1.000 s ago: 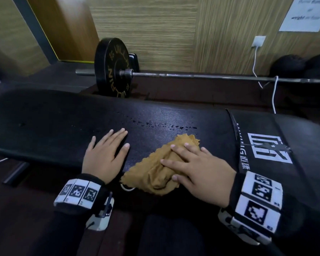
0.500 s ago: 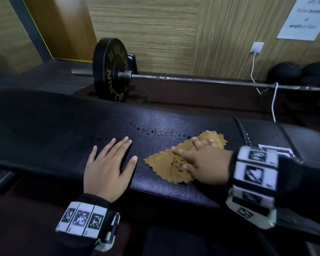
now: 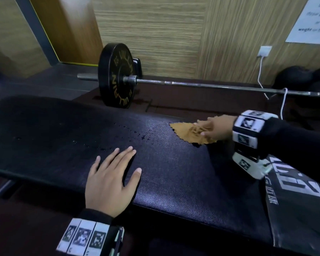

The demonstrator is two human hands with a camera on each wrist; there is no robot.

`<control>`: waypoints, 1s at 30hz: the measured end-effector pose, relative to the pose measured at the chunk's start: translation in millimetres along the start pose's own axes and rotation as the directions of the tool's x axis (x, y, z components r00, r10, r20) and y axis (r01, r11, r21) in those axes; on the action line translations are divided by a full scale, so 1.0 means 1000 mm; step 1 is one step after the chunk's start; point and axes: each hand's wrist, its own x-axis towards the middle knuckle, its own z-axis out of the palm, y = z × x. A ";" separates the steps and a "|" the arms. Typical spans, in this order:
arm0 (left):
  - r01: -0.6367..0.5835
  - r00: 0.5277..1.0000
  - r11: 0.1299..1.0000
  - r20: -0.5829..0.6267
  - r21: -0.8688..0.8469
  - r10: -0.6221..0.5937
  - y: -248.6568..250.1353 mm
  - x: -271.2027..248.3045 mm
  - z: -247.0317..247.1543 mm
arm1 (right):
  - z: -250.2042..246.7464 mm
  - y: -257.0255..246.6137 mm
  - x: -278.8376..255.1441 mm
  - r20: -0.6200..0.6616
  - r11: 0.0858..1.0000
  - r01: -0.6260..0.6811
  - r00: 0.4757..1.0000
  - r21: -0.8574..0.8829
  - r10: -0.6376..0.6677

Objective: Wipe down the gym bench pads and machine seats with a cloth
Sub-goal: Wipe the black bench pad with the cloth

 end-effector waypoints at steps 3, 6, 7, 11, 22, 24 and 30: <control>0.007 1.000 1.000 -0.009 0.000 -0.007 0.001 0.001 0.001 | 0.005 -0.010 -0.041 0.029 0.990 0.049 0.999 -0.130 -0.045; 0.014 1.000 1.000 -0.005 0.002 -0.014 0.001 0.001 0.001 | 0.010 -0.046 -0.065 0.120 0.989 0.112 0.988 -0.096 -0.100; 0.015 1.000 1.000 -0.004 0.002 -0.015 0.002 0.001 0.001 | 0.011 -0.059 -0.064 0.136 0.987 0.136 0.983 -0.089 -0.123; 0.019 1.000 1.000 0.010 0.003 -0.019 0.002 0.001 0.000 | 0.004 -0.093 -0.027 0.009 0.967 0.250 0.968 -0.049 -0.249; 0.027 1.000 1.000 0.012 0.000 -0.027 0.003 0.001 -0.002 | -0.015 -0.016 0.008 -0.066 1.000 0.015 0.998 -0.019 -0.017; 0.028 1.000 1.000 0.009 0.002 -0.028 0.004 0.002 -0.002 | -0.006 -0.019 -0.006 -0.047 0.998 0.037 0.998 -0.050 -0.039; 0.028 0.997 1.000 0.074 0.006 -0.028 -0.001 0.004 -0.004 | -0.003 -0.070 -0.024 -0.042 0.981 0.186 0.981 -0.045 -0.188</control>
